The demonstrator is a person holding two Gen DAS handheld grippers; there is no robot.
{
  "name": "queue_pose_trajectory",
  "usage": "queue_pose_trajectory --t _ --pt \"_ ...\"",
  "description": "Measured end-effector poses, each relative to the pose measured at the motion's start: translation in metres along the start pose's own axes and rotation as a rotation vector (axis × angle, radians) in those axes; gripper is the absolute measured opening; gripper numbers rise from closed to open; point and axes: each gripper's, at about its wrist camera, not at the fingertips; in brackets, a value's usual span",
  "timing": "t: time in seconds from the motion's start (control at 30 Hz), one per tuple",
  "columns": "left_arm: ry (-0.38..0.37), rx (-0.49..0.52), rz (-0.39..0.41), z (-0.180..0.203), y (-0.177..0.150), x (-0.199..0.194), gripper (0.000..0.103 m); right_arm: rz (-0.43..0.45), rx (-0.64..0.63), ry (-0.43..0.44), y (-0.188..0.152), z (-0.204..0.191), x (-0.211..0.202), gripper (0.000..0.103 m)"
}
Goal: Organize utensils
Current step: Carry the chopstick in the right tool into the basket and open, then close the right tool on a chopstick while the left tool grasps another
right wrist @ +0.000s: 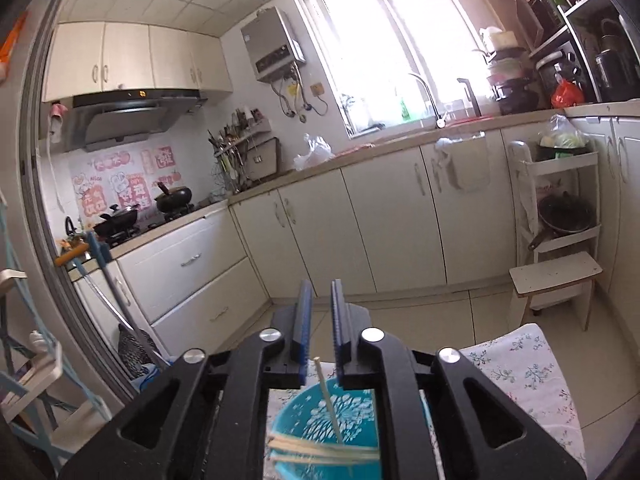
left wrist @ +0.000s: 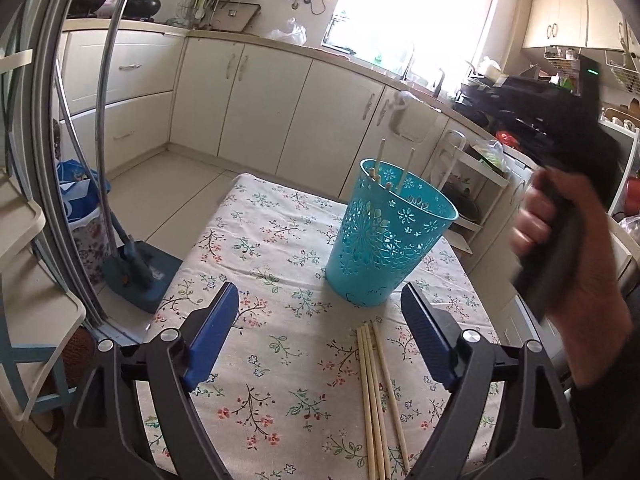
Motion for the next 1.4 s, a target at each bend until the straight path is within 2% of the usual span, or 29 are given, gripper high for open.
queue_pose_trajectory --t 0.03,0.1,0.13,0.27,0.33,0.43,0.57,0.67,0.7,0.77,0.83,0.97,1.0,1.13,1.4 --pt "0.004 -0.002 0.004 -0.001 0.000 0.000 0.080 -0.004 0.007 0.005 -0.004 -0.004 -0.013 0.021" --pt "0.015 -0.014 0.010 -0.003 0.000 -0.002 0.081 -0.055 0.017 -0.004 -0.026 -0.009 -0.038 0.021" --pt "0.017 -0.019 0.010 -0.004 0.000 -0.002 0.082 -0.102 0.026 -0.013 -0.043 -0.011 -0.047 0.021" --pt "0.031 -0.018 0.004 -0.004 -0.003 -0.002 0.082 -0.383 0.111 -0.083 -0.136 0.004 -0.055 0.021" --pt "0.039 0.003 0.003 -0.001 -0.007 -0.003 0.082 -0.472 0.146 -0.108 -0.167 0.013 -0.050 0.020" --pt "0.050 0.050 0.004 0.006 -0.012 -0.005 0.082 -0.559 0.157 -0.127 -0.197 0.018 -0.037 0.020" --pt "0.068 0.097 -0.004 0.009 -0.015 -0.003 0.082 -0.622 0.144 -0.152 -0.219 0.019 -0.018 0.020" --pt "0.063 0.126 -0.050 0.012 -0.016 0.007 0.083 -0.645 0.103 -0.167 -0.225 0.018 -0.013 0.017" --pt "0.061 0.137 -0.070 0.014 -0.018 0.012 0.084 -0.651 0.090 -0.176 -0.226 0.017 -0.013 0.013" --pt "0.034 0.178 -0.173 0.021 -0.022 0.032 0.085 -0.661 0.097 -0.192 -0.226 0.020 -0.016 0.007" --pt "0.029 0.209 -0.253 0.030 -0.029 0.051 0.085 -0.656 0.110 -0.213 -0.225 0.024 -0.024 0.006" --pt "0.041 0.256 -0.338 0.045 -0.036 0.082 0.084 -0.623 0.158 -0.220 -0.223 0.036 -0.052 0.006" --pt "0.049 0.261 -0.358 0.048 -0.038 0.089 0.081 -0.617 0.175 -0.221 -0.225 0.040 -0.057 0.006" --pt "0.075 0.282 -0.401 0.055 -0.043 0.107 0.077 -0.596 0.215 -0.200 -0.225 0.047 -0.064 0.006" --pt "0.099 0.332 -0.425 0.069 -0.048 0.116 0.077 -0.588 0.242 -0.178 -0.222 0.051 -0.065 0.006"
Point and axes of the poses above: each gripper's, at about its wrist camera, not at the fingertips, and x roughly the way its jaws point, z to its right, y to its top, and after that the axes turned 12 degrees about y, right-handed
